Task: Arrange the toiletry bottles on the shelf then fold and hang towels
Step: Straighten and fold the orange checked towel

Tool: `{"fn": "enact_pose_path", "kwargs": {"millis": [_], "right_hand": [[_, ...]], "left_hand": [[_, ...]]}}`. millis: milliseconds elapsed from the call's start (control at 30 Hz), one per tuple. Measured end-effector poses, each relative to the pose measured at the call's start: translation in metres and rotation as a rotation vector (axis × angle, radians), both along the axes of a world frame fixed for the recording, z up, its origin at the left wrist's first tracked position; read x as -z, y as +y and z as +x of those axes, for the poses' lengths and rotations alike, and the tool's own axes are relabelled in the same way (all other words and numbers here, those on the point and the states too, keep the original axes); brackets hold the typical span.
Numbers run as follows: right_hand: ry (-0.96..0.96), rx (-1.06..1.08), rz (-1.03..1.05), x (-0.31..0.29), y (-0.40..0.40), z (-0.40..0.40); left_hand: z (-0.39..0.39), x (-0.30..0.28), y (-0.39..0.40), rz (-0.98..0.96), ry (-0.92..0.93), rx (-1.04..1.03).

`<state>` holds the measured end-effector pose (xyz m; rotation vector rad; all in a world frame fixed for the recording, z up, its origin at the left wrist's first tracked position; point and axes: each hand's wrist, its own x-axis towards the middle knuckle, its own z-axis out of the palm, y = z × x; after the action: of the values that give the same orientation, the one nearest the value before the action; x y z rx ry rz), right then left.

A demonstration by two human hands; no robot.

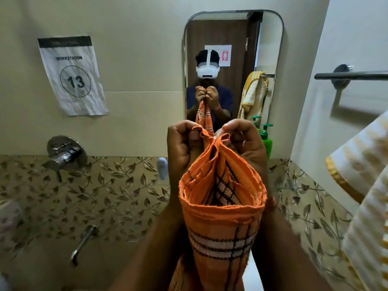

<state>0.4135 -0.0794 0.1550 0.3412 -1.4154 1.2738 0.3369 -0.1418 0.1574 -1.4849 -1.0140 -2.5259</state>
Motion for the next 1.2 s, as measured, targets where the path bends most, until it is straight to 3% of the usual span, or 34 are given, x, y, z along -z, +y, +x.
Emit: {"fn": "enact_pose_path", "kwargs": {"millis": [100,300,400,600,700,733,833,967,1100,1200], "right_hand": [[0.024,0.037,-0.091,0.002,0.008,-0.006],[0.031,0.082,-0.081,-0.001,0.009,-0.004],[0.021,0.145,-0.087,-0.003,0.009,-0.006],[-0.114,0.156,-0.025,-0.007,0.012,-0.007],[-0.203,0.171,-0.082,-0.008,0.014,-0.008],[-0.26,0.235,-0.082,-0.008,0.016,-0.007],[-0.381,0.339,-0.029,-0.008,0.017,0.006],[-0.318,0.198,0.089,-0.012,0.011,0.044],[-0.734,0.3,0.463,-0.022,0.0,0.082],[-0.979,0.415,0.599,-0.024,-0.009,0.095]], "left_hand": [[-0.002,0.004,0.002,0.03,0.041,0.029],[-0.004,0.006,0.006,0.017,0.11,0.017],[-0.006,0.006,0.01,-0.007,0.153,-0.085],[-0.009,-0.001,0.019,-0.202,0.07,-0.106],[-0.014,-0.006,0.026,-0.351,-0.154,0.081],[-0.013,-0.006,0.024,-0.371,-0.158,0.04],[-0.009,0.006,0.018,-0.247,-0.057,-0.103],[-0.022,0.005,0.014,-0.17,0.052,-0.226],[-0.025,0.001,0.009,-0.182,0.11,-0.287],[-0.027,0.001,0.008,-0.17,0.135,-0.321]]}}
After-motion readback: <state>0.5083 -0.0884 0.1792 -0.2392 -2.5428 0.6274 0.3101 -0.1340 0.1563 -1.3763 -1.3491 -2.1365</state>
